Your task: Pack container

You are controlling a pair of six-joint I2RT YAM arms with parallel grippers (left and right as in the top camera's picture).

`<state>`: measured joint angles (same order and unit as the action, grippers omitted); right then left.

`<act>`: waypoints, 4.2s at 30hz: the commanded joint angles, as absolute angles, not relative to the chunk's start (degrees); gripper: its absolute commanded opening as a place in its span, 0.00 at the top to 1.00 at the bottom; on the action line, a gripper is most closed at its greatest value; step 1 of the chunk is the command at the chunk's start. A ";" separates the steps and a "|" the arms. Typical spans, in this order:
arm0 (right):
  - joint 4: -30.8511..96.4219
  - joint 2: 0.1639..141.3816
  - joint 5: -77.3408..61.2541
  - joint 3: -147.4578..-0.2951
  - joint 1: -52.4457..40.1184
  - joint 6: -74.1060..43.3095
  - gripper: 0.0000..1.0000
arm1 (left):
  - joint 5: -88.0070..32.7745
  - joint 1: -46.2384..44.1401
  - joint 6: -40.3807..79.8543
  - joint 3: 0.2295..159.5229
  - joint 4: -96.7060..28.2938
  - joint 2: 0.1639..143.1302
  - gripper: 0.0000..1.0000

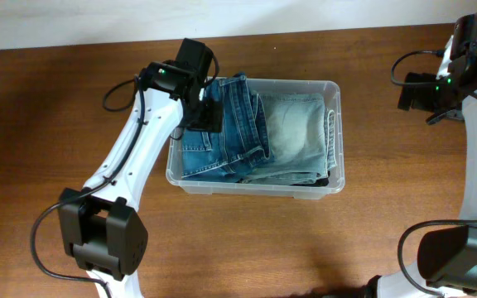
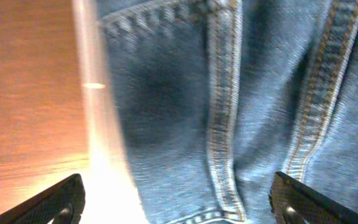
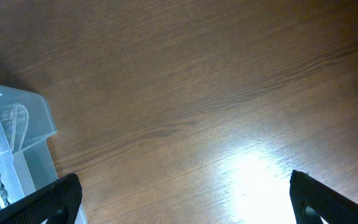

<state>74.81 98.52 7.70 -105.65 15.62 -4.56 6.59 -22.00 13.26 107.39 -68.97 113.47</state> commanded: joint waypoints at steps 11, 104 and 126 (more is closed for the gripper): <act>74.78 98.30 8.21 -106.08 15.79 -4.97 0.01 | 7.73 -25.06 11.33 118.76 -60.18 113.73 0.99; 74.78 98.30 8.21 -106.08 15.79 -4.97 0.01 | 3.62 -23.57 15.53 125.89 -91.61 98.32 0.00; 74.78 98.30 8.21 -106.08 15.79 -4.97 0.01 | 9.93 -19.84 15.59 93.78 -73.63 51.27 0.00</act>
